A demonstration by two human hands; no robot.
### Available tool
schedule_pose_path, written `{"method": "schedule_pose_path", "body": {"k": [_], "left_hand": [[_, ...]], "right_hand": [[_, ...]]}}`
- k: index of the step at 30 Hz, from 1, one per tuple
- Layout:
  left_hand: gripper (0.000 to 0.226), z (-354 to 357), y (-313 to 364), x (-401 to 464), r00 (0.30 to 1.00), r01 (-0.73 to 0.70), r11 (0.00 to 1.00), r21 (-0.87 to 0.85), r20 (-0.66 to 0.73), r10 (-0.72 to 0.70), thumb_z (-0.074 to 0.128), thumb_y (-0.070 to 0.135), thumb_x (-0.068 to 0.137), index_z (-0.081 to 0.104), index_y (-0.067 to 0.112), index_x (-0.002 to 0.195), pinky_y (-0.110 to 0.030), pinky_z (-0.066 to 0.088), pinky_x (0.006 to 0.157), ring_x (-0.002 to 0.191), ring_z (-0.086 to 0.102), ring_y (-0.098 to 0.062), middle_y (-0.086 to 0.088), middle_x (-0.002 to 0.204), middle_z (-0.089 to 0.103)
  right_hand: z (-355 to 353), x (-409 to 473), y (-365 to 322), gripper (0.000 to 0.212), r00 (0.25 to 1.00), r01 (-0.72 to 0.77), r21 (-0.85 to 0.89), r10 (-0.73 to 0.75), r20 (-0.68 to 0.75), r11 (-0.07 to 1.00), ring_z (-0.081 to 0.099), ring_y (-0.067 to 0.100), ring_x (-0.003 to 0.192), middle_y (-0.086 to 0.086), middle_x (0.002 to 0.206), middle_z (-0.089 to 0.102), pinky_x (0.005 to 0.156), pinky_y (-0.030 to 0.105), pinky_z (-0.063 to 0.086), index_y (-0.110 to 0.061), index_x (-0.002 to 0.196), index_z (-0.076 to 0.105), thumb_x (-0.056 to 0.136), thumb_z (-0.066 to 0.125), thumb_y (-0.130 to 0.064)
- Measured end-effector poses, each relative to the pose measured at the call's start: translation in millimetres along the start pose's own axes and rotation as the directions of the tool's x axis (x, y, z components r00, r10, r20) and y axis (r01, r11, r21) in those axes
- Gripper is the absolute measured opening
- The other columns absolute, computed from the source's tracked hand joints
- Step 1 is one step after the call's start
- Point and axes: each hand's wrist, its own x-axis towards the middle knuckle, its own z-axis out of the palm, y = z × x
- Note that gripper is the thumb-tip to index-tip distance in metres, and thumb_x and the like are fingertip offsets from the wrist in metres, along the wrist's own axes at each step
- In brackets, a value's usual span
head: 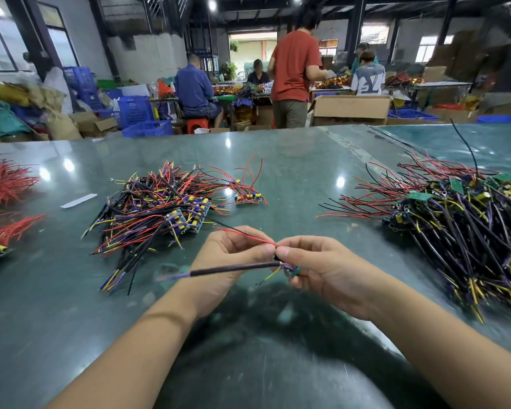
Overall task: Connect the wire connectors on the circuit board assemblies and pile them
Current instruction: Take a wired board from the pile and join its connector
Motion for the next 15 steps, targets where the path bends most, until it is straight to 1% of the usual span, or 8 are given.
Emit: {"method": "schedule_pose_path", "body": {"k": [2,4,6,8,10,13,15], "left_hand": [[0.008,1.5,-0.8,1.2,0.998,0.016,1.0,-0.004,-0.058,-0.016,0.078,0.013,0.068,0.074,0.019,0.07,-0.025,0.056,0.068,0.065,0.066,-0.014,-0.005,0.07,0.071],[0.008,2.4,0.1,1.9,0.995,0.037,0.999,-0.027,-0.093,-0.039,0.079,0.014,0.067,0.071,0.017,0.066,-0.02,0.054,0.058,0.057,0.063,-0.011,-0.004,0.064,0.069],[0.008,2.6,2.0,2.5,0.992,0.046,0.998,0.034,-0.122,-0.041,0.069,0.015,0.074,0.066,0.011,0.069,-0.015,0.043,0.042,0.044,0.055,-0.006,0.0,0.054,0.065],[0.012,3.1,2.5,2.6,0.988,0.059,0.993,0.101,-0.147,-0.044,0.063,0.007,0.083,0.06,0.003,0.073,-0.013,0.033,0.034,0.035,0.047,-0.005,0.002,0.049,0.062],[0.013,3.3,2.3,2.0,0.982,0.078,0.991,0.11,-0.181,-0.058,0.063,0.003,0.084,0.059,0.002,0.072,-0.014,0.034,0.035,0.035,0.047,-0.006,0.001,0.05,0.062],[0.013,5.1,4.1,0.7,0.97,0.119,0.991,0.064,-0.22,-0.102,0.066,0.0,0.082,0.059,0.002,0.072,-0.017,0.043,0.039,0.04,0.053,-0.009,-0.003,0.052,0.06],[0.017,7.1,5.8,0.8,0.961,0.129,0.991,0.026,-0.251,-0.119,0.066,-0.001,0.082,0.058,0.006,0.068,-0.016,0.045,0.042,0.042,0.055,-0.008,-0.005,0.059,0.063]], "right_hand": [[1.8,-0.1,1.3,0.016,0.999,0.025,-0.089,-0.027,-0.02,0.996,0.057,0.007,0.065,0.004,0.078,0.067,0.062,0.019,0.043,-0.01,0.084,0.065,0.072,0.073,-0.018],[3.8,-0.1,3.2,0.009,0.996,0.073,-0.195,-0.082,-0.04,0.978,0.058,0.01,0.069,0.007,0.081,0.069,0.069,0.024,0.043,-0.01,0.082,0.063,0.078,0.072,-0.009],[5.0,-0.1,4.1,0.01,0.993,0.105,-0.255,-0.116,-0.028,0.961,0.061,0.009,0.068,0.005,0.078,0.069,0.07,0.022,0.045,-0.009,0.082,0.062,0.081,0.07,-0.004],[5.4,-1.0,4.0,0.011,0.992,0.12,-0.3,-0.122,0.013,0.946,0.062,0.008,0.065,0.0,0.072,0.068,0.068,0.017,0.047,-0.009,0.081,0.061,0.081,0.07,-0.002],[5.4,-1.9,3.7,0.012,0.993,0.119,-0.352,-0.109,0.047,0.929,0.061,0.008,0.066,-0.002,0.07,0.067,0.067,0.015,0.047,-0.011,0.079,0.062,0.081,0.07,-0.003],[4.1,-2.2,3.4,0.011,0.993,0.114,-0.394,-0.096,0.066,0.912,0.061,0.008,0.068,-0.002,0.071,0.068,0.067,0.015,0.046,-0.012,0.08,0.063,0.081,0.072,-0.006],[3.1,-2.4,2.9,0.01,0.993,0.108,-0.4,-0.083,0.08,0.91,0.061,0.009,0.07,0.001,0.074,0.069,0.067,0.015,0.046,-0.013,0.08,0.064,0.08,0.072,-0.008]]}}
